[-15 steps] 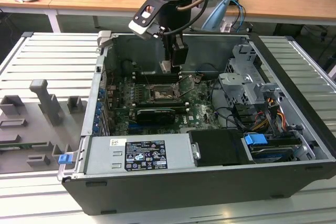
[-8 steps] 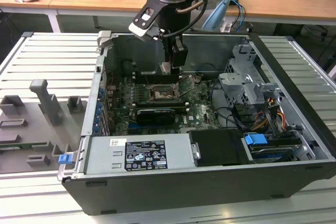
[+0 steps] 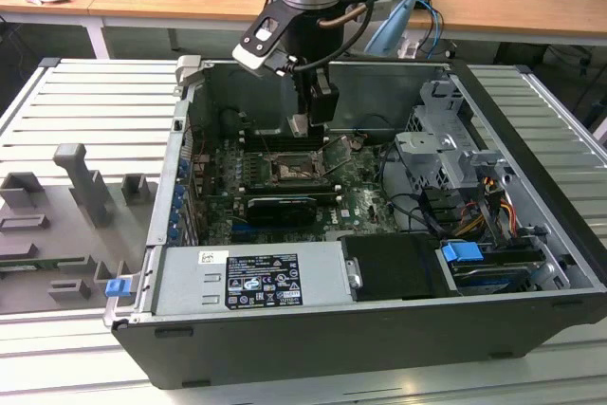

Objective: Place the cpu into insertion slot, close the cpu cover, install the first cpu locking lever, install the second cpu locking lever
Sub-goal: 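Place the cpu into insertion slot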

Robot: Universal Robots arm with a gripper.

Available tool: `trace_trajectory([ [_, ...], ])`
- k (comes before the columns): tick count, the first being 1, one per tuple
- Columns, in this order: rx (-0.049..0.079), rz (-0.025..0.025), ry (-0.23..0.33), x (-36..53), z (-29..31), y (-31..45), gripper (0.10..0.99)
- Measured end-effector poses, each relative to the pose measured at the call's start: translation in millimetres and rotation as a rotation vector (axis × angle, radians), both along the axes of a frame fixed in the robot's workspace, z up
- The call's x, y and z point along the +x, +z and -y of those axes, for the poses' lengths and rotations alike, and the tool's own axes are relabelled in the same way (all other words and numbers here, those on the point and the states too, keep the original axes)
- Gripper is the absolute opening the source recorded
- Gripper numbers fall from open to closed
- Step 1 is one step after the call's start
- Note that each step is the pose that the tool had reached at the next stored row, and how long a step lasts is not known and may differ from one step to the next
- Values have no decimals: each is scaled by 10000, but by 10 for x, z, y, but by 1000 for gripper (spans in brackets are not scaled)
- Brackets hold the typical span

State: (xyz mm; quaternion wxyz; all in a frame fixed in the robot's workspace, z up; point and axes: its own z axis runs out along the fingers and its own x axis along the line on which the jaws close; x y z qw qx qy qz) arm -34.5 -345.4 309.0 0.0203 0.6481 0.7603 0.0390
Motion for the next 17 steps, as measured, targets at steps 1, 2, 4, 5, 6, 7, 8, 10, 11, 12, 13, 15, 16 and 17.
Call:
trace_trajectory([
  [1,0,-2,-11,0,0,-7,529],
  [2,-1,-5,-18,0,0,-11,529],
  [4,0,-10,-33,0,0,-20,529],
  [5,0,-14,-46,0,0,-31,529],
  [6,1,-16,-55,0,0,-38,529],
  [7,0,-19,-62,0,0,-44,529],
  [8,0,-23,-68,0,0,-50,529],
  [10,0,-27,-79,0,0,-60,529],
  [11,0,-28,-85,0,0,-66,529],
  [12,0,-28,-89,0,0,-70,529],
  [13,0,-28,-96,0,0,-76,529],
  [15,0,-30,-111,0,0,-86,529],
  [16,0,-29,-117,0,0,-89,529],
  [17,1,-29,-124,0,0,-93,529],
])
